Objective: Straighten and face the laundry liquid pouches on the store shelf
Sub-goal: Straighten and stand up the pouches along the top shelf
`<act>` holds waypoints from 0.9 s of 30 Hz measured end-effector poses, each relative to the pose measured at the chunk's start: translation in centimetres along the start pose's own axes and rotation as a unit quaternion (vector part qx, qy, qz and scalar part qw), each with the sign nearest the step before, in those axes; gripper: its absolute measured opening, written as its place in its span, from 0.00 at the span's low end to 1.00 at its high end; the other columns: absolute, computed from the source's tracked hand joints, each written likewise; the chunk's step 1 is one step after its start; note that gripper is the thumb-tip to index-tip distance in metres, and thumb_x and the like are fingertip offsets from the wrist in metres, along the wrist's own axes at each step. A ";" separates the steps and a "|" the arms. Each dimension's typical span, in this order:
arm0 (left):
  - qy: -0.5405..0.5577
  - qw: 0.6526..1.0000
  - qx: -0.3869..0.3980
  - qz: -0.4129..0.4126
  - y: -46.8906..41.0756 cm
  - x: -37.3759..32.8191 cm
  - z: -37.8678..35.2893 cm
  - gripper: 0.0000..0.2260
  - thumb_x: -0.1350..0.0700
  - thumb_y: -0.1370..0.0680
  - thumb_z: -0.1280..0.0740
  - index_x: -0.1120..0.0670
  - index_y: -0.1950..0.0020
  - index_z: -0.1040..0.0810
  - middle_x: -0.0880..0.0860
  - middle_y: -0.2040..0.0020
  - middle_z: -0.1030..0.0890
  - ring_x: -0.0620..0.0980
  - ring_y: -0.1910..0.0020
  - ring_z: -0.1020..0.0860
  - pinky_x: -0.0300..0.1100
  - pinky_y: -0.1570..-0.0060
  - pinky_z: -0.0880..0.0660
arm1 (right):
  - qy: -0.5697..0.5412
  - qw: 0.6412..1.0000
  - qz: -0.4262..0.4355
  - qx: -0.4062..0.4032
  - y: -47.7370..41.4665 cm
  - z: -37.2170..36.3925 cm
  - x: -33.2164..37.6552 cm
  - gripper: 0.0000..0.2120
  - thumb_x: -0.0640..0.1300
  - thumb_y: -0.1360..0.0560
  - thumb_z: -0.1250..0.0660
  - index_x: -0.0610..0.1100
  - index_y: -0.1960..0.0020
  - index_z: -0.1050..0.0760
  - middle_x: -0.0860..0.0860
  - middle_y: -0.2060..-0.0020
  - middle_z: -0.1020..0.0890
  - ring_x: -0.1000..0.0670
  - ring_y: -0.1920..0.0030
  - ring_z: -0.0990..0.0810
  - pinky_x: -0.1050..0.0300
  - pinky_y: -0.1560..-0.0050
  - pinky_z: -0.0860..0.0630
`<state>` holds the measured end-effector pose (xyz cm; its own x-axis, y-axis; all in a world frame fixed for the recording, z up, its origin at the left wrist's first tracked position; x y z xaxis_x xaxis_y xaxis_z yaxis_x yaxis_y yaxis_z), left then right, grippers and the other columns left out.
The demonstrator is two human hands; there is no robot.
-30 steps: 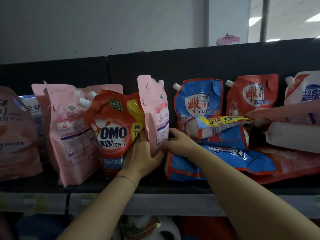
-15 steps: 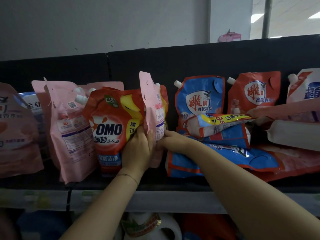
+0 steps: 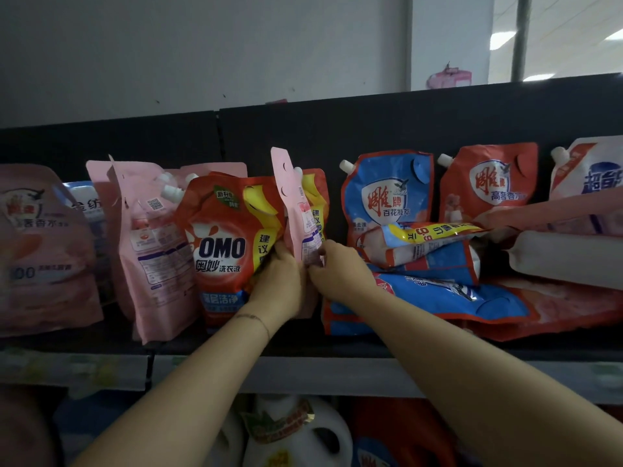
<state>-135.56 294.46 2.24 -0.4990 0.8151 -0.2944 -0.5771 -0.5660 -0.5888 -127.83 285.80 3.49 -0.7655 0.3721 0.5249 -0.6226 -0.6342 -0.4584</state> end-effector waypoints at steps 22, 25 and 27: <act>0.051 0.972 0.090 -0.212 0.2 -10.7 3.6 0.13 0.50 0.23 0.34 0.51 0.42 0.32 0.50 0.45 0.27 0.50 0.47 0.27 0.47 0.50 0.27 | 0.201 0.967 0.155 -0.017 1.3 10.6 -4.0 0.11 0.41 0.26 0.37 0.43 0.44 0.24 0.48 0.48 0.24 0.47 0.47 0.26 0.52 0.48 0.25; 0.030 0.972 0.109 -0.205 -1.1 -12.6 1.7 0.21 0.47 0.25 0.34 0.53 0.36 0.34 0.53 0.37 0.29 0.54 0.38 0.30 0.53 0.40 0.31 | 0.194 0.969 0.146 -0.056 1.5 12.0 -6.2 0.12 0.39 0.28 0.37 0.42 0.45 0.23 0.47 0.48 0.24 0.45 0.45 0.27 0.49 0.47 0.26; 0.006 0.972 0.110 -0.206 -1.9 -13.7 0.7 0.25 0.42 0.25 0.35 0.52 0.33 0.35 0.52 0.34 0.31 0.54 0.35 0.33 0.54 0.38 0.35 | 0.202 0.966 0.146 -0.067 1.8 13.0 -7.4 0.12 0.41 0.27 0.38 0.42 0.45 0.23 0.47 0.48 0.24 0.46 0.46 0.27 0.49 0.48 0.27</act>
<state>-128.08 284.28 7.97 -0.1895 0.9788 -0.0779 -0.8508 -0.2033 -0.4846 -121.16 273.11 8.09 -0.8958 0.4419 0.0482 -0.3651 -0.6695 -0.6469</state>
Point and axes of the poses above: each hand's wrist, its own y-axis away from the middle knuckle, its own z-axis out of the back of the hand, x = y × z, the point moved 2 cm from there along -y, towards the middle knuckle
